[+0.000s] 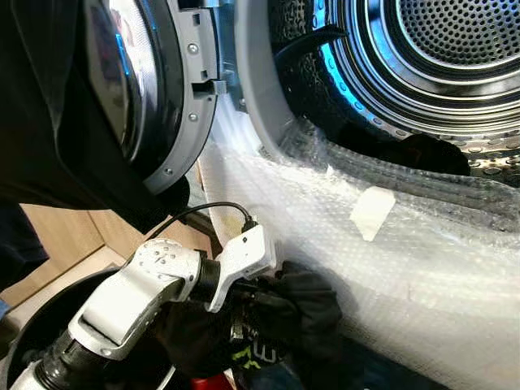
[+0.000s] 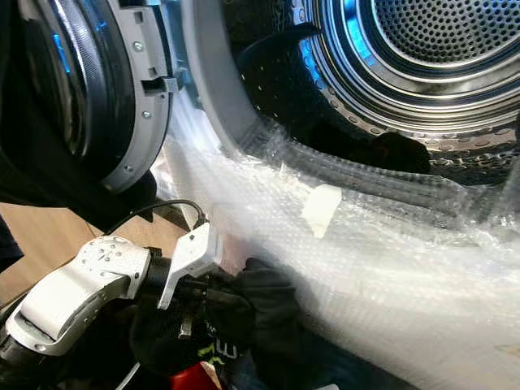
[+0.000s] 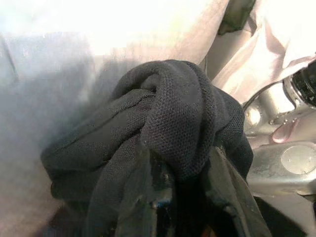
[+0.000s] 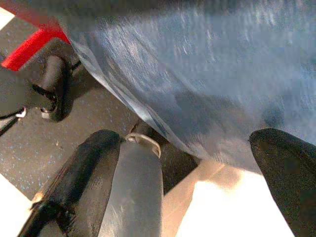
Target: Clothes washing
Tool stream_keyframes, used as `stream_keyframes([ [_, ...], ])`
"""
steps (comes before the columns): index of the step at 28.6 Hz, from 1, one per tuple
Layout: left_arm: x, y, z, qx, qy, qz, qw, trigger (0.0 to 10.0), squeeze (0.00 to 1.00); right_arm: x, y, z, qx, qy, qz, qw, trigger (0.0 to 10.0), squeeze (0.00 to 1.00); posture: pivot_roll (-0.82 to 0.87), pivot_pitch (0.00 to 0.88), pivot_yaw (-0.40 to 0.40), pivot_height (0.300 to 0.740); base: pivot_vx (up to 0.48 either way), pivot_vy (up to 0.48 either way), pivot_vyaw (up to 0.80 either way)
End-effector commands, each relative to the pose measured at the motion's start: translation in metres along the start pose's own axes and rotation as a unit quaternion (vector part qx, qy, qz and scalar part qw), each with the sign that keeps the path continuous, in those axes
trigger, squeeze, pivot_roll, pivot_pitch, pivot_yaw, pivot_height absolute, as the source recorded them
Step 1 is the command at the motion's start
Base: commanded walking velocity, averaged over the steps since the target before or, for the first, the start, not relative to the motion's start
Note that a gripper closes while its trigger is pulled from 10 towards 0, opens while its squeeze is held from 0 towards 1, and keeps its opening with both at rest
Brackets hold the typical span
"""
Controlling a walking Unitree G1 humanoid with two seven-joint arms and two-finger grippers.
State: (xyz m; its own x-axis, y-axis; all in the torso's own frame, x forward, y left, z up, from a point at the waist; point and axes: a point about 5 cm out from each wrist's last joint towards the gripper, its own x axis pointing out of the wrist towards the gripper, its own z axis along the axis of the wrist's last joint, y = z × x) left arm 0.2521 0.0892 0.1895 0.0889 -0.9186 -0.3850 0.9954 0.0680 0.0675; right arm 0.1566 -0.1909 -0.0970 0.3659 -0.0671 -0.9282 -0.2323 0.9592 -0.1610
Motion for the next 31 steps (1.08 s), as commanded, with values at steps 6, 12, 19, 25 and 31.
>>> stream_keyframes([
  [6,-0.019,-0.009,-0.020,-0.035,0.028,0.038,0.998,0.0,0.00,-0.001,-0.009,0.005,-0.002,-0.022,-0.013,1.000,10.0,0.00,0.19,0.000,0.028,0.740,0.000,0.000,0.00],
  [12,-0.026,-0.020,-0.050,-0.080,0.070,0.040,0.994,0.0,0.00,-0.002,-0.016,0.013,-0.056,-0.039,-0.011,0.998,10.0,0.00,0.19,0.000,0.018,0.740,0.000,0.000,0.00],
  [19,-0.024,-0.029,-0.081,-0.127,0.094,0.049,0.986,0.0,0.00,-0.005,-0.039,0.025,-0.091,-0.069,-0.017,0.993,10.0,0.00,0.17,0.000,0.014,0.740,0.000,0.000,0.00],
  [25,-0.030,-0.027,-0.087,-0.129,0.108,0.060,0.984,0.0,0.00,-0.013,-0.059,0.045,-0.065,-0.128,0.006,0.990,10.0,0.00,0.15,0.000,0.020,0.740,0.000,0.000,0.00],
  [31,-0.037,-0.027,-0.088,-0.136,0.102,0.069,0.983,0.0,0.00,-0.019,-0.072,0.054,-0.083,-0.153,0.038,0.984,10.0,1.00,0.15,0.000,0.015,0.740,0.000,0.000,0.00],
])
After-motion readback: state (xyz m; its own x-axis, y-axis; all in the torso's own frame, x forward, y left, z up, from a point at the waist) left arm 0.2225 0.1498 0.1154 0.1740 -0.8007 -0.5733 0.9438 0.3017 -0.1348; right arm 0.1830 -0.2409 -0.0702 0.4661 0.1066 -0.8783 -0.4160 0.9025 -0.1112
